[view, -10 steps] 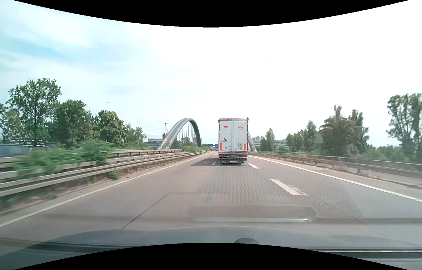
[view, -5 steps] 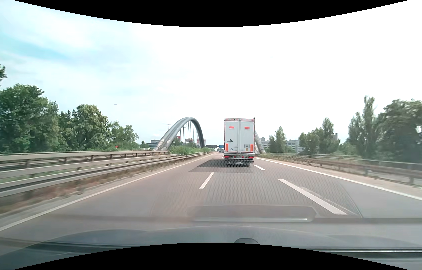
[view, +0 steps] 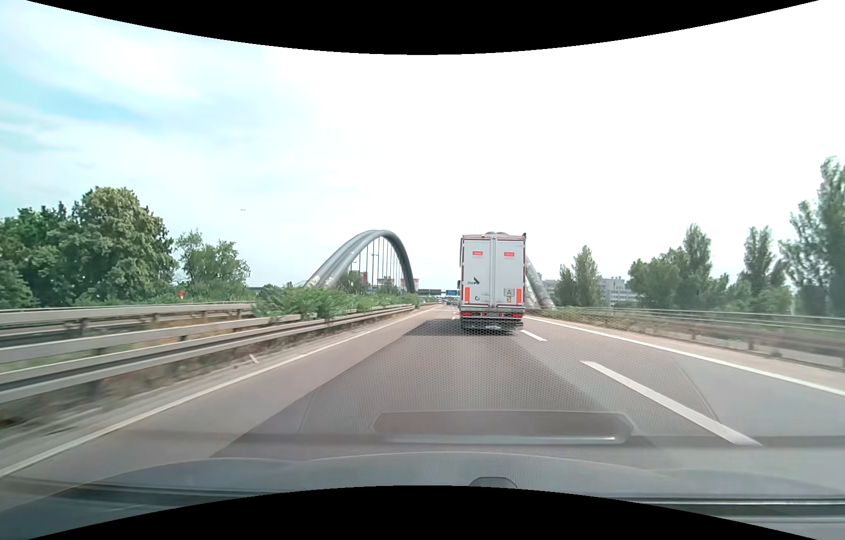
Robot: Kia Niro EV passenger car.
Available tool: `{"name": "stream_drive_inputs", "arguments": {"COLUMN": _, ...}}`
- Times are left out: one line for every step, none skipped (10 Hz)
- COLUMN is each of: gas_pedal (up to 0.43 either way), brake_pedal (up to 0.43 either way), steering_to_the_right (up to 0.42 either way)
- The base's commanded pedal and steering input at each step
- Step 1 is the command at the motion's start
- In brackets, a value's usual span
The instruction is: Follow the waypoints while adhering to traffic rules and regulations
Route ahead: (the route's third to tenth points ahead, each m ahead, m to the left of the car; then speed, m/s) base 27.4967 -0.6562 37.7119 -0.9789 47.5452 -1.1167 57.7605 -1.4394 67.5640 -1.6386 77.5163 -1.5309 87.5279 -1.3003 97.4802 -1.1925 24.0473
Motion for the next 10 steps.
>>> {"name": "stream_drive_inputs", "arguments": {"gas_pedal": 0.240, "brake_pedal": 0.000, "steering_to_the_right": -0.012}}
{"name": "stream_drive_inputs", "arguments": {"gas_pedal": 0.240, "brake_pedal": 0.000, "steering_to_the_right": -0.012}}
{"name": "stream_drive_inputs", "arguments": {"gas_pedal": 0.240, "brake_pedal": 0.000, "steering_to_the_right": -0.011}}
{"name": "stream_drive_inputs", "arguments": {"gas_pedal": 0.240, "brake_pedal": 0.000, "steering_to_the_right": -0.011}}
{"name": "stream_drive_inputs", "arguments": {"gas_pedal": 0.240, "brake_pedal": 0.000, "steering_to_the_right": -0.010}}
{"name": "stream_drive_inputs", "arguments": {"gas_pedal": 0.240, "brake_pedal": 0.000, "steering_to_the_right": -0.009}}
{"name": "stream_drive_inputs", "arguments": {"gas_pedal": 0.240, "brake_pedal": 0.000, "steering_to_the_right": -0.008}}
{"name": "stream_drive_inputs", "arguments": {"gas_pedal": 0.240, "brake_pedal": 0.000, "steering_to_the_right": -0.005}}
{"name": "stream_drive_inputs", "arguments": {"gas_pedal": 0.240, "brake_pedal": 0.000, "steering_to_the_right": -0.004}}
{"name": "stream_drive_inputs", "arguments": {"gas_pedal": 0.240, "brake_pedal": 0.000, "steering_to_the_right": -0.002}}
